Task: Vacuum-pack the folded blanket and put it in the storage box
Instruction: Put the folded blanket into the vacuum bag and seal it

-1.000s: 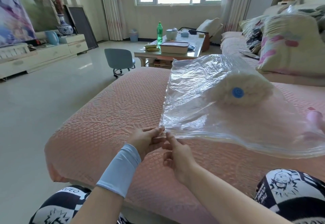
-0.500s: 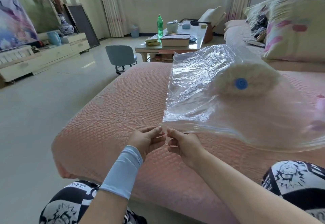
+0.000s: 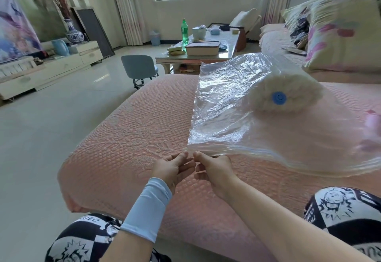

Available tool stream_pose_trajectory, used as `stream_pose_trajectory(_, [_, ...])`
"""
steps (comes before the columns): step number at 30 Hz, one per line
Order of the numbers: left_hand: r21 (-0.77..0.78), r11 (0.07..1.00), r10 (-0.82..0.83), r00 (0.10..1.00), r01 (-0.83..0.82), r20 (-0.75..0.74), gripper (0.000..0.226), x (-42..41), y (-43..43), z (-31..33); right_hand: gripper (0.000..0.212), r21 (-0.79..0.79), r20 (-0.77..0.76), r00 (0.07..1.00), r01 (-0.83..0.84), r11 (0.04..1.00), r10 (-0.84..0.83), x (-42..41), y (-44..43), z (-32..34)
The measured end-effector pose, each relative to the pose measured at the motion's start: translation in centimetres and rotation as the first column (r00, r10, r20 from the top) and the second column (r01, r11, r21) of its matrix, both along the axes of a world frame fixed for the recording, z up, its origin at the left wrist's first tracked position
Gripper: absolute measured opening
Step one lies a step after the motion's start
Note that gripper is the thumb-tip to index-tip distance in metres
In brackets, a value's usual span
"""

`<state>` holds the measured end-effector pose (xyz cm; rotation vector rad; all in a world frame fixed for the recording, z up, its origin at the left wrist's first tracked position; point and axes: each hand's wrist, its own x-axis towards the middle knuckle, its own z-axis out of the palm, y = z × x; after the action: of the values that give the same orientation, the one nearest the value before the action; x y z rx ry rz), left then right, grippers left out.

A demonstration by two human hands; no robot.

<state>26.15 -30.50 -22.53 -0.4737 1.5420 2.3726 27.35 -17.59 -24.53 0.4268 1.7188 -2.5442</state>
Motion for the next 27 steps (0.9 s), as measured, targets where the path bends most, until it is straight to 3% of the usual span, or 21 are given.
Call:
stream_pose_trajectory(7, [-0.029,1.000,0.009,1.000,-0.010,-0.029,0.021,-0.1,-0.1,0.0,0.014,-0.008,0.012,1.000,0.013,1.000,-0.013,0.1,0.2,-0.3])
stream_pose_trajectory(17, [-0.161,0.987,0.012,0.998,-0.023,-0.069,0.013,0.0,0.4,-0.6,0.020,0.020,0.061,0.996,-0.071,0.997,0.070,0.2,0.7,0.0])
stream_pose_trajectory(22, [-0.200,0.978,-0.060,0.998,0.058,-0.003,0.011,-0.1,-0.3,-0.6,0.018,-0.055,0.164,0.977,-0.128,0.990,0.136,0.2,1.3,0.0])
stream_pose_trajectory(27, [-0.263,0.958,-0.121,0.992,0.109,-0.030,0.013,-0.3,-0.3,-0.6,0.018,-0.038,0.176,0.975,-0.128,0.991,0.132,0.3,1.1,-0.1])
